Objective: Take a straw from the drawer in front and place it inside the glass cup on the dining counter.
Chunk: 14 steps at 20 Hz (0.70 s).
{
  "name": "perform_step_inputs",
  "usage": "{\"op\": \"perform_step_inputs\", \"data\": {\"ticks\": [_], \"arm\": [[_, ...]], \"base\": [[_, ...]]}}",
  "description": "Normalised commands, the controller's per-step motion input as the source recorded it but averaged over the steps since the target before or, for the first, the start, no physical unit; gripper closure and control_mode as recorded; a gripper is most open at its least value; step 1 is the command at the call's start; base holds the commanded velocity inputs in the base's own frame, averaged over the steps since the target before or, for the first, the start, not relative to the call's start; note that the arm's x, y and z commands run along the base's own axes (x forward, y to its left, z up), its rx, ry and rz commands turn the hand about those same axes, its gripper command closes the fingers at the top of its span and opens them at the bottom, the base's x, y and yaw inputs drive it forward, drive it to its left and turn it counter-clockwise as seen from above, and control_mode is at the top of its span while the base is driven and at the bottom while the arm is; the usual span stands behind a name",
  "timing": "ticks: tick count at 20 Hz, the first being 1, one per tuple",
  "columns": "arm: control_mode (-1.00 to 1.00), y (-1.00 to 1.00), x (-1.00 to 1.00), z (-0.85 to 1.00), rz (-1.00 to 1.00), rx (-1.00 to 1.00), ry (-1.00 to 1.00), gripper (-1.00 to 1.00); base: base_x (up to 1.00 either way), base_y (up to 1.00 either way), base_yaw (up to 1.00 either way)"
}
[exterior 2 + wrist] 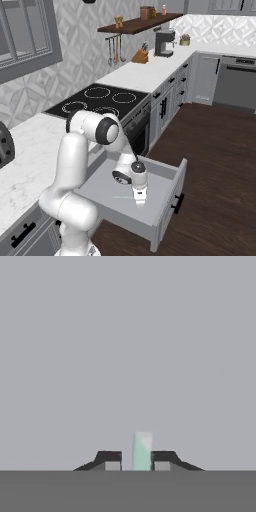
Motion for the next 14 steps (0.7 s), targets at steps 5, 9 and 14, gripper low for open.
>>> {"op": "perform_step_inputs", "data": {"ticks": [5, 9, 14], "arm": [[-1.00, -0.05, 0.37, 0.04, -0.05, 0.00, 0.24, 1.00], [-1.00, -0.14, 0.10, 0.78, 0.00, 0.14, 0.22, 1.00], [-1.00, -0.15, 0.02, 1.00, 0.00, 0.33, 0.30, 1.00]], "base": [[0.00, 0.00, 0.00], [0.00, 0.00, 0.00], [0.00, 0.00, 0.00]]}}
